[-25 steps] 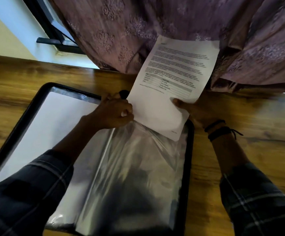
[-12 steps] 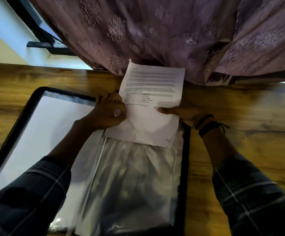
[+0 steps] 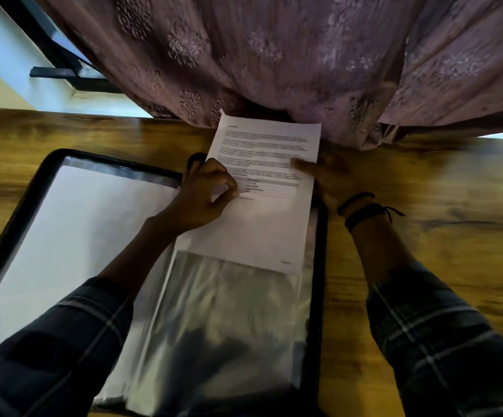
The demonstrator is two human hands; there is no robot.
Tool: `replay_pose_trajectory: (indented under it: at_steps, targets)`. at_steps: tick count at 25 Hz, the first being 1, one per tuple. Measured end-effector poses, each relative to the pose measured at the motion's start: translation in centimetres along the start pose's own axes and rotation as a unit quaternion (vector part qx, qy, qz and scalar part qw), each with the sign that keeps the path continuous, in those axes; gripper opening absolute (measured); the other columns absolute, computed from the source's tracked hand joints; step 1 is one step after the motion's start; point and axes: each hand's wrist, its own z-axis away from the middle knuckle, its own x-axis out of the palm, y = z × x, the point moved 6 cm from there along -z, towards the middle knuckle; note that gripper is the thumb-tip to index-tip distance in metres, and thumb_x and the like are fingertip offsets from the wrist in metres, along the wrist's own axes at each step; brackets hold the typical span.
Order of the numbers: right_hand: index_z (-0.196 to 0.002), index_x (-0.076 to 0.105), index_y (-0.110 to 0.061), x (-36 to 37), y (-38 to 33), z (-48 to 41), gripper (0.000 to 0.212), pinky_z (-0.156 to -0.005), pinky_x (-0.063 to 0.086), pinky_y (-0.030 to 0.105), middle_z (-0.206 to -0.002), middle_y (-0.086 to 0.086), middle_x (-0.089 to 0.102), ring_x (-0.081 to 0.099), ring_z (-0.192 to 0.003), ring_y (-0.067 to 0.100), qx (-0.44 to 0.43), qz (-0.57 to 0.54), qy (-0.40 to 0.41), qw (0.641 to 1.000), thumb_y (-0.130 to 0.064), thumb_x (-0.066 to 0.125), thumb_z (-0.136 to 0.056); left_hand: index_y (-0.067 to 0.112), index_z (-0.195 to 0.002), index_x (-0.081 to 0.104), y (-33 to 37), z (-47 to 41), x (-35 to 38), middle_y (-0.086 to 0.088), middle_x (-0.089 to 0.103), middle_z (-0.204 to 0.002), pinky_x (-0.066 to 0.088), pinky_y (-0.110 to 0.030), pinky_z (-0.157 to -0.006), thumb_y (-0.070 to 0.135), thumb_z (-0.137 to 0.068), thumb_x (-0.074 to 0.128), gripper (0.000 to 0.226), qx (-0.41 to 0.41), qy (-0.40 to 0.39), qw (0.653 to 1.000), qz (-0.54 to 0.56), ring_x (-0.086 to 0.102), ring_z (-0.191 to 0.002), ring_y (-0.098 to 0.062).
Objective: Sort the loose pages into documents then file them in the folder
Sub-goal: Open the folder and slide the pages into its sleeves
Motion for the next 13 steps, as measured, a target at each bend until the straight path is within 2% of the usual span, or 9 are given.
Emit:
replay_pose_trajectory:
  at_steps: [1, 4, 6, 7, 9, 11, 13]
  targets:
    - [-0.129, 0.057, -0.009, 0.1, 0.0, -0.2, 0.053, -0.091, 0.056, 0.041, -0.124, 0.009, 0.066, 0.065, -0.112, 0.025, -0.001, 0.020, 0.009, 1.000, -0.011, 0.075, -0.079, 0.016, -0.090, 0.069, -0.1, 0.0, 0.0, -0.003, 0.055, -0.105, 0.033, -0.040, -0.098, 0.044, -0.088, 0.052, 0.033, -0.012, -0.006, 1.000, 0.002, 0.048, -0.117, -0.031]
    - [-0.127, 0.059, -0.012, 1.1, 0.4, -0.3, 0.060, -0.082, 0.059, 0.034, -0.118, 0.005, 0.070, 0.068, -0.108, 0.022, 0.033, 0.070, -0.046, 0.996, -0.013, 0.082, -0.071, 0.017, -0.093, 0.069, 0.0, 0.1, -0.1, -0.003, 0.056, -0.105, 0.040, -0.048, -0.096, 0.046, -0.089, 0.051, 0.035, -0.019, -0.017, 1.000, 0.008, 0.052, -0.114, -0.033]
    - [-0.128, 0.057, -0.015, 0.4, -0.1, -0.8, 0.069, -0.085, 0.058, 0.039, -0.122, 0.008, 0.067, 0.066, -0.110, 0.024, -0.004, 0.033, 0.000, 0.999, -0.017, 0.087, -0.066, 0.016, -0.094, 0.069, 0.0, 0.2, -0.3, -0.006, 0.058, -0.108, 0.040, -0.048, -0.096, 0.043, -0.088, 0.053, 0.032, -0.014, -0.012, 1.000, 0.006, 0.053, -0.116, -0.035]
    - [-0.129, 0.054, -0.017, 0.1, -0.4, -1.0, 0.071, -0.086, 0.058, 0.040, -0.125, 0.008, 0.064, 0.064, -0.112, 0.024, -0.022, 0.055, 0.024, 0.998, -0.014, 0.088, -0.067, 0.016, -0.093, 0.069, 0.1, 0.3, -0.3, -0.007, 0.059, -0.107, 0.038, -0.046, -0.095, 0.042, -0.088, 0.053, 0.031, -0.015, -0.010, 1.000, 0.003, 0.053, -0.115, -0.036]
    - [-0.133, 0.050, -0.021, 0.6, -0.9, -0.7, 0.074, -0.076, 0.060, 0.032, -0.127, 0.005, 0.059, 0.061, -0.110, 0.018, -0.007, 0.191, -0.003, 0.982, -0.008, 0.086, -0.069, 0.018, -0.093, 0.070, 0.3, 0.4, -0.3, -0.007, 0.058, -0.106, 0.032, -0.040, -0.095, 0.044, -0.088, 0.050, 0.033, -0.024, -0.015, 1.000, -0.010, 0.053, -0.113, -0.036]
    - [-0.132, 0.053, -0.020, 1.2, -1.0, -0.3, 0.068, -0.065, 0.057, 0.019, -0.121, 0.001, 0.061, 0.061, -0.100, 0.010, 0.024, 0.309, -0.042, 0.950, -0.012, 0.085, -0.072, 0.020, -0.094, 0.070, 0.2, 0.5, -0.3, -0.006, 0.058, -0.108, 0.028, -0.037, -0.096, 0.049, -0.087, 0.046, 0.038, -0.040, -0.025, 0.999, -0.016, 0.050, -0.116, -0.033]
    - [-0.123, 0.062, -0.012, 1.9, -2.1, -0.4, 0.053, -0.074, 0.055, 0.019, -0.118, 0.003, 0.065, 0.064, -0.101, 0.014, -0.033, 0.375, -0.002, 0.927, -0.025, 0.082, -0.077, 0.020, -0.095, 0.070, 0.2, 0.7, -0.3, -0.005, 0.057, -0.108, 0.031, -0.040, -0.099, 0.052, -0.087, 0.045, 0.041, -0.050, -0.027, 0.998, -0.009, 0.048, -0.119, -0.031]
